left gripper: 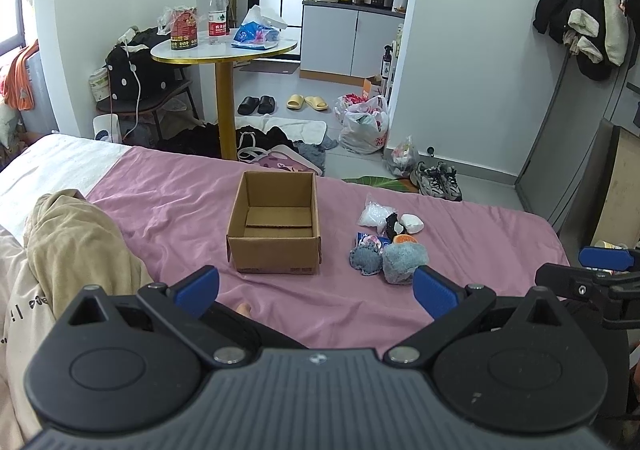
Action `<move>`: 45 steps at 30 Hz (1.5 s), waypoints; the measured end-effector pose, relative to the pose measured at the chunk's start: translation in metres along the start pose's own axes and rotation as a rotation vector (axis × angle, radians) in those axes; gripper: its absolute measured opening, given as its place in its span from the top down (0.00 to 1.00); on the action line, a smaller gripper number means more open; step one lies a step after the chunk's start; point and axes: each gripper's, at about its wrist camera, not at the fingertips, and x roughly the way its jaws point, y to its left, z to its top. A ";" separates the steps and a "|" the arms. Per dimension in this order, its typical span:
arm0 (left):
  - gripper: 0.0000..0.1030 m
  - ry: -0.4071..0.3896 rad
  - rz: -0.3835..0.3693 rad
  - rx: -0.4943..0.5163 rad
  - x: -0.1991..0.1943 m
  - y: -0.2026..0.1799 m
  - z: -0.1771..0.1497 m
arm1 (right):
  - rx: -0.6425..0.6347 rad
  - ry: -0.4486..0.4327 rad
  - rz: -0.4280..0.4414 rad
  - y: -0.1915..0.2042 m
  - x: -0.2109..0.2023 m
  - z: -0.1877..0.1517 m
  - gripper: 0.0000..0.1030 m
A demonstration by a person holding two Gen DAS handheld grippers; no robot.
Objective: Organize soft objects
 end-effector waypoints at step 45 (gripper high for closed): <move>0.01 0.018 -0.005 0.019 0.018 -0.006 0.000 | 0.016 0.013 -0.012 -0.002 0.011 -0.002 0.00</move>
